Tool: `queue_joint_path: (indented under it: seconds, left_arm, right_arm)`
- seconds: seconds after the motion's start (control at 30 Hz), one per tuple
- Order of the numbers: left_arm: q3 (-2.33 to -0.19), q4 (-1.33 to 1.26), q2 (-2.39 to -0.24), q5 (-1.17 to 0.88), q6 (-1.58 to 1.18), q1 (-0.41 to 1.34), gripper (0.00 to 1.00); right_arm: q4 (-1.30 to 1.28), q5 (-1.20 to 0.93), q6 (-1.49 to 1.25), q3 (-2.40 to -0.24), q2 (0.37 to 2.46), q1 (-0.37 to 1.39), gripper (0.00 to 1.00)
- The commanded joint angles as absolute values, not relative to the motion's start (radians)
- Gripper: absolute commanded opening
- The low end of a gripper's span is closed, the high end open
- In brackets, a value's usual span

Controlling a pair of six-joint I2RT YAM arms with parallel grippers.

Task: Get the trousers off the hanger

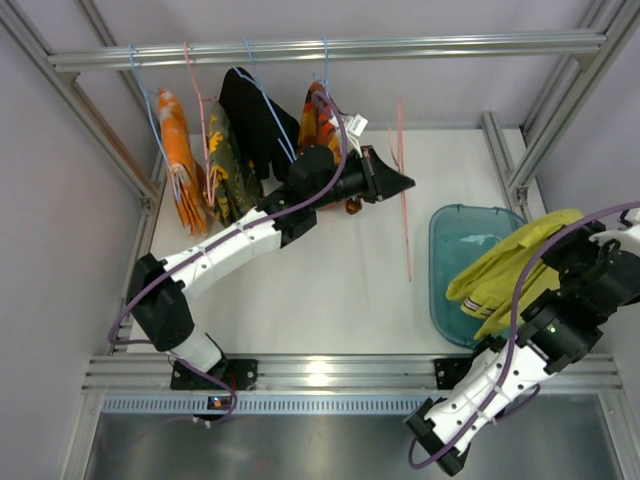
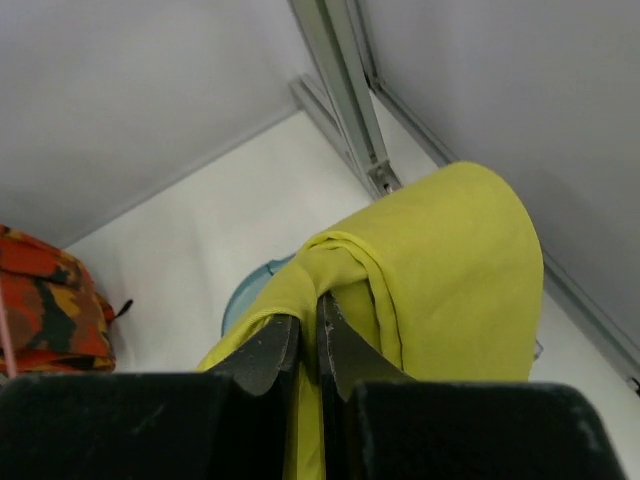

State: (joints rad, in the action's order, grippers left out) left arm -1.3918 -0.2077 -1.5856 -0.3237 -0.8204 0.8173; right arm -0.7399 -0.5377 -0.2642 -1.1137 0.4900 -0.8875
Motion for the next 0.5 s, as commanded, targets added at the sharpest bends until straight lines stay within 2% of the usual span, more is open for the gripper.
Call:
queue_joint_path:
  seconds: [0.0,0.23,0.33,0.47]
  left_arm:
    - [-1.431,-0.250,-1.548,-0.327,-0.810,0.810,0.00]
    - [-1.453,-0.249,-1.566,-0.359,-0.798,0.811,0.00]
    - [-1.454,-0.250,-1.575,-0.373,-0.799,0.811,0.00]
    - [-1.463,-0.250,-1.583,-0.380,-0.793,0.811,0.00]
  right_arm:
    - [-0.648,-0.509,-0.227,-1.016,0.488,-0.888,0.00]
    - [-0.424,-0.560,-0.320,-0.833,0.520,-0.874,0.00]
    - [-0.316,-0.564,-0.380,-0.785,0.543,-0.830,0.00]
    - [-0.258,-0.496,-0.434,-0.750,0.597,-0.688,0.00]
